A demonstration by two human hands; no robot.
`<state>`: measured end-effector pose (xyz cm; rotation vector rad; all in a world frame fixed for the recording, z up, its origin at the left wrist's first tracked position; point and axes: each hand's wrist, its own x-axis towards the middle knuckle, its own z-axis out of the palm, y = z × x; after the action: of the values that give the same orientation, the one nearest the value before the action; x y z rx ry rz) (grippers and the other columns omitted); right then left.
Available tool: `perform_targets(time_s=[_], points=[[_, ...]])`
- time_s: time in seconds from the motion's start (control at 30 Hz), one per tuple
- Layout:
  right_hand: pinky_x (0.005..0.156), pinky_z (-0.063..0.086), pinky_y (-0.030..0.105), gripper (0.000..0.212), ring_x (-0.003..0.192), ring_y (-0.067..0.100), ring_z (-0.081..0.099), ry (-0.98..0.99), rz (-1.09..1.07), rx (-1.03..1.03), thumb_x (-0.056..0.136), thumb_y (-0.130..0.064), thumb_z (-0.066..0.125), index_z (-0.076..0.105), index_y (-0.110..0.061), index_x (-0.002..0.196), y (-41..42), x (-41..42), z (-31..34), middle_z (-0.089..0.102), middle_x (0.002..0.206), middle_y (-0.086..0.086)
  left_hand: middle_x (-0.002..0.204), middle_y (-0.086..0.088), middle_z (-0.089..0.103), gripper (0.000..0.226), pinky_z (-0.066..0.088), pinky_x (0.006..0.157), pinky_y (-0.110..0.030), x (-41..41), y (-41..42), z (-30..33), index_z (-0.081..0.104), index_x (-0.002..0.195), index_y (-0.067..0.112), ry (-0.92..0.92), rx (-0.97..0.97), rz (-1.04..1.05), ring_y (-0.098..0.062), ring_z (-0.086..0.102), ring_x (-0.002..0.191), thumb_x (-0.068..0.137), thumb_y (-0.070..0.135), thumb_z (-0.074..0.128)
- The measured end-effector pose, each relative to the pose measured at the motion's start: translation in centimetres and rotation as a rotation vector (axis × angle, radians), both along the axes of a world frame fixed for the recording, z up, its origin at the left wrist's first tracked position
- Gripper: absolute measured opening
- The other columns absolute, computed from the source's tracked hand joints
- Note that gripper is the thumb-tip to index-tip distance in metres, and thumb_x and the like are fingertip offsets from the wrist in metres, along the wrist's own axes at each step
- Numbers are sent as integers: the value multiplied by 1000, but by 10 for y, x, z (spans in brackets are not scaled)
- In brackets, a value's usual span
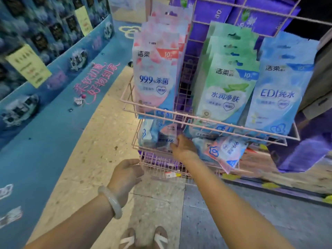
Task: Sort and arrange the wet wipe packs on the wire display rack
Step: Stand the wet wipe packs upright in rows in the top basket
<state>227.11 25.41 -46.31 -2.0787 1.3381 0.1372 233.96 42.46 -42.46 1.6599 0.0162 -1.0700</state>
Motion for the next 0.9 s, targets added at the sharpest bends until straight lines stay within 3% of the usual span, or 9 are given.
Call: perform_targets(time_s=[0.13, 0.23, 0.43, 0.53, 0.63, 0.7, 0.73, 0.83, 0.9], points=[[83, 46, 33, 42, 110, 34, 58, -3, -96, 108, 87, -25, 56, 50, -3, 123, -22, 25, -22, 58, 125, 20, 81, -7, 57, 23, 43, 67, -26, 14, 15, -9, 51, 111, 4, 23, -7, 61, -19, 58, 74, 89, -3, 52], [68, 43, 28, 42, 90, 25, 60, -54, -186, 204, 80, -16, 64, 53, -4, 119, -30, 27, -30, 64, 113, 18, 87, -6, 59, 22, 44, 66, -26, 22, 13, -12, 52, 110, 6, 17, -6, 51, -20, 60, 78, 88, -1, 53], [65, 40, 24, 28, 80, 21, 57, -117, -268, 193, 84, -20, 63, 63, -2, 105, -33, 19, -30, 67, 98, 15, 77, -4, 58, 19, 40, 62, -26, 22, -19, -10, 53, 80, 16, -6, -34, -61, -18, 55, 72, 86, -3, 54], [38, 33, 7, 23, 63, 17, 52, -156, -232, 129, 87, -20, 57, 66, 0, 97, -28, 15, -24, 60, 82, 8, 79, -5, 59, 23, 40, 61, -26, 16, -36, -10, 52, 78, 17, -22, -59, -129, -21, 54, 76, 83, -5, 54], [54, 40, -1, 22, 60, 12, 51, -241, -273, 52, 88, -17, 55, 59, -7, 69, -20, 10, -17, 58, 79, 8, 75, -5, 62, 28, 44, 62, -27, 14, -48, -9, 55, 76, 19, -30, -79, -157, -20, 56, 71, 81, -8, 55], [85, 51, 23, 32, 76, 20, 58, -306, -339, 34, 89, -15, 53, 44, -15, 58, -17, 11, -13, 60, 83, 11, 85, -10, 64, 29, 49, 73, -35, 16, -52, -9, 56, 80, 20, -40, -79, -173, -25, 58, 79, 79, -10, 55], [88, 50, 28, 32, 81, 21, 58, -321, -367, 45, 89, -15, 53, 41, -17, 60, -14, 11, -11, 61, 85, 11, 92, -13, 63, 30, 49, 79, -38, 17, -53, -10, 55, 81, 19, -53, -72, -180, -27, 58, 85, 78, -10, 55], [77, 49, 26, 27, 73, 18, 54, -400, -437, 31, 91, -15, 51, 40, -15, 66, -1, 5, -10, 54, 72, 3, 101, -13, 59, 29, 50, 87, -43, 23, -57, -15, 52, 81, 21, -82, -40, -191, -28, 57, 91, 79, -8, 56], [59, 42, 9, 24, 62, 11, 47, -581, -480, 1, 91, -14, 50, 41, -16, 69, 12, -4, -7, 47, 67, -1, 103, -13, 59, 27, 48, 94, -48, 26, -58, -18, 52, 83, 21, -95, -32, -189, -30, 59, 96, 79, -5, 57]])
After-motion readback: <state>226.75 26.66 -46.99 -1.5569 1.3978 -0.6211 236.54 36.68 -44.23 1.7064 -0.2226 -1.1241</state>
